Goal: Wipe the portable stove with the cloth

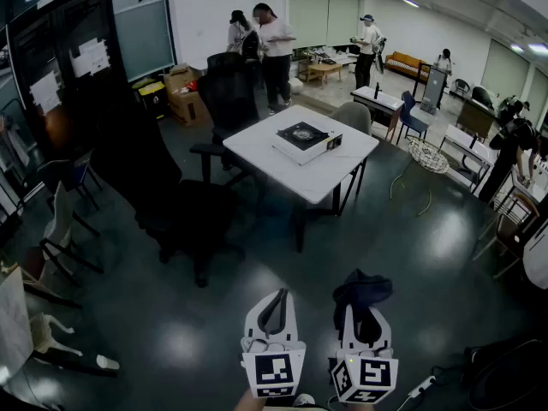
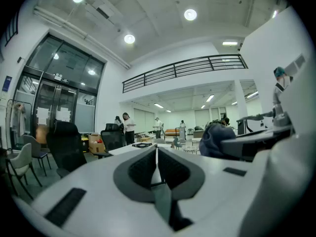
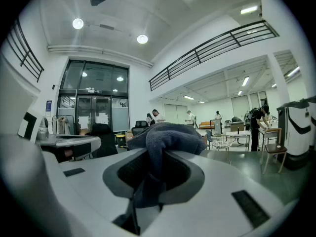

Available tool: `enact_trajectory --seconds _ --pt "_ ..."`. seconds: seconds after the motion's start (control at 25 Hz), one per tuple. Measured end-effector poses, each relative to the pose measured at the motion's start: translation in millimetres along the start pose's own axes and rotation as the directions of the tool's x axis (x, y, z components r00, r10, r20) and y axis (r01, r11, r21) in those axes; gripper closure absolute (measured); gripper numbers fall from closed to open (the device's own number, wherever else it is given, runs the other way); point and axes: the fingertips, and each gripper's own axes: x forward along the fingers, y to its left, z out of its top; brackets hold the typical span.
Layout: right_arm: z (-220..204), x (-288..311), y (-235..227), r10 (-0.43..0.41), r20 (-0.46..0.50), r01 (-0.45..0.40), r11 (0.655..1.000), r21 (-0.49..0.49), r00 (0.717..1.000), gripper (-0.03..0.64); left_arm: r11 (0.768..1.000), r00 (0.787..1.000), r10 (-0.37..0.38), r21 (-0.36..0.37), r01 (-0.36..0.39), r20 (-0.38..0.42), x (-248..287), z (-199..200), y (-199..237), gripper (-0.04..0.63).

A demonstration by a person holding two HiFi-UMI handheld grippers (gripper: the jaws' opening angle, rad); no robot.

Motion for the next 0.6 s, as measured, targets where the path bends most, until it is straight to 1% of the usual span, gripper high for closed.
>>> enact_trajectory --seconds 0.16,0.4,0.48,0.6 --pt "-2 2 2 0.002 0.000 -0.002 1.000 -0.001 1.000 0.528 1.000 1.000 0.005 -0.020 -0.006 -0.005 1 -1 3 0.574" --pt "-2 9 2 0.000 -0.005 0.000 1.000 0.001 1.000 0.528 1.000 1.000 0.008 -0.007 -0.008 -0.001 4 -1 9 0.574" --pt "-2 13 3 0.003 -0.005 -0.003 1.000 0.008 1.000 0.528 1.000 1.000 0.009 -0.016 -0.009 -0.006 7 -2 11 0.573" --pt "-2 19 4 0.008 -0.005 -0.008 1.000 0.019 1.000 0.528 1.000 1.000 0.007 -0.011 -0.007 -0.004 12 -4 15 0.573"
